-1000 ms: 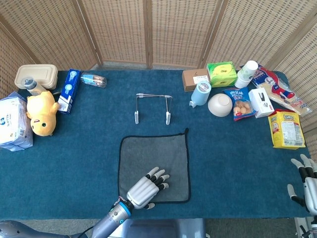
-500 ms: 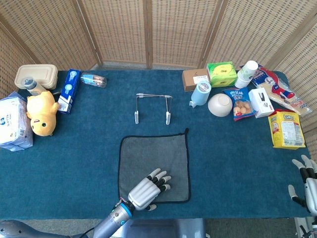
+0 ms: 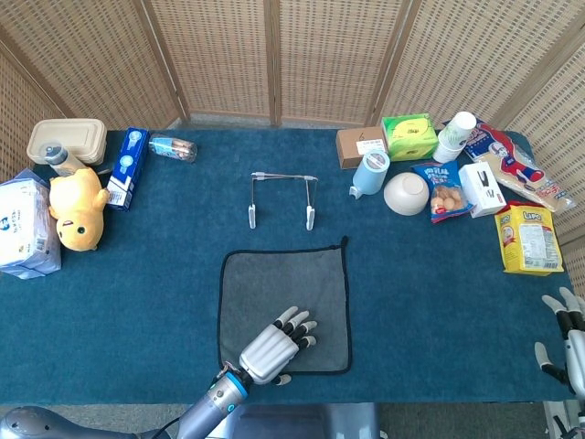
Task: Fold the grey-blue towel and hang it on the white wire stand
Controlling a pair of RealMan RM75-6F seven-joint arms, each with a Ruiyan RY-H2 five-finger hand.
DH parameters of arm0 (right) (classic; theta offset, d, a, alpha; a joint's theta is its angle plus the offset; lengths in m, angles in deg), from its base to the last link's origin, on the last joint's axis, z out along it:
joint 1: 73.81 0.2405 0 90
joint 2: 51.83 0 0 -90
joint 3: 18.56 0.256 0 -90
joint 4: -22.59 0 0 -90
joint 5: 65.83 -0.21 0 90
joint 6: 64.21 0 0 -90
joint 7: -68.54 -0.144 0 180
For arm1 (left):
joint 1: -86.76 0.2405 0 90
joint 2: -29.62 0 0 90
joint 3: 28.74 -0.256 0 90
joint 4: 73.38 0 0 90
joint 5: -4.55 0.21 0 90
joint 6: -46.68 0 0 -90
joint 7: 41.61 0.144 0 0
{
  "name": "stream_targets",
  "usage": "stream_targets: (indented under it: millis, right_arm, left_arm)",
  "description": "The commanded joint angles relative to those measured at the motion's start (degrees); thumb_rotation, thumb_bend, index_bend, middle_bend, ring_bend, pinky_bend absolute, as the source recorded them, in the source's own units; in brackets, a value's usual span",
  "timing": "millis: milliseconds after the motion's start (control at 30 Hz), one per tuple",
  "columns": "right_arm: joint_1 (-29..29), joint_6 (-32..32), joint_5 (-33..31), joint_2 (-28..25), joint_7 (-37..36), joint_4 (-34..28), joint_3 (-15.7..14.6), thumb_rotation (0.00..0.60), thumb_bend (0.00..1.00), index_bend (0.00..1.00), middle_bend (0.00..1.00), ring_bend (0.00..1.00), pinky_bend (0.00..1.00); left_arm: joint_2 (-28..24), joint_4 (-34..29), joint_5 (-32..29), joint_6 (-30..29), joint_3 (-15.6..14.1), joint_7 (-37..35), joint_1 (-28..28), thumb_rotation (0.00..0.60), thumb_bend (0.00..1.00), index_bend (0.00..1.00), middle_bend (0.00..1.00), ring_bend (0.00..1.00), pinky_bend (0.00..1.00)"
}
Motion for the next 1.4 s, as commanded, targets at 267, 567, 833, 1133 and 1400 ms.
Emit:
stream_targets:
  millis: [267, 567, 833, 1133, 1400]
  right_arm:
    - [-0.15, -0.07, -0.22, 0.0, 0.12, 0.01, 0.06, 0.6, 0.39, 0.15, 0.03, 0.0, 0.0]
    - [-0.22, -0.01, -0.13, -0.05, 0.42, -0.27, 0.09, 0.6, 0.39, 0.15, 0.03, 0.0, 0.0]
    - [-0.31, -0.05, -0.09, -0.04, 0.4, -0.38, 0.04, 0.6, 0.39, 0.15, 0.03, 0.0, 0.0]
    - [-0.6, 0.16, -0.07, -0.2, 0.47, -0.59, -0.04, 0.6, 0.39, 0.15, 0.03, 0.0, 0.0]
    - [-0.45, -0.17, -0.03, -0.14, 0.62, -0.74, -0.02, 0.6, 0.39, 0.15, 0.03, 0.0, 0.0]
  left_arm:
    - [0.49, 0.62, 0.51, -1.63, 0.3, 0.19, 0.4, 0.6, 0.2, 0.29, 0.18, 0.02, 0.0]
    - [0.13, 0.57, 0.62, -1.99, 0.23, -0.27, 0.5, 0.6, 0.28, 0.29, 0.18, 0.02, 0.01]
    - [-0.61, -0.25, 0.38, -2.65, 0.2, -1.16, 1.0, 0.6, 0.32, 0.32, 0.19, 0.03, 0.04]
    - [-0.91, -1.06, 0.13, -3.17, 0.1, -2.18, 1.49, 0.6, 0.35, 0.34, 0.2, 0.05, 0.05]
    - [-0.92, -1.77, -0.49, -4.45, 0.02, -1.9, 2.45, 0.6, 0.36, 0.48, 0.23, 0.09, 0.08]
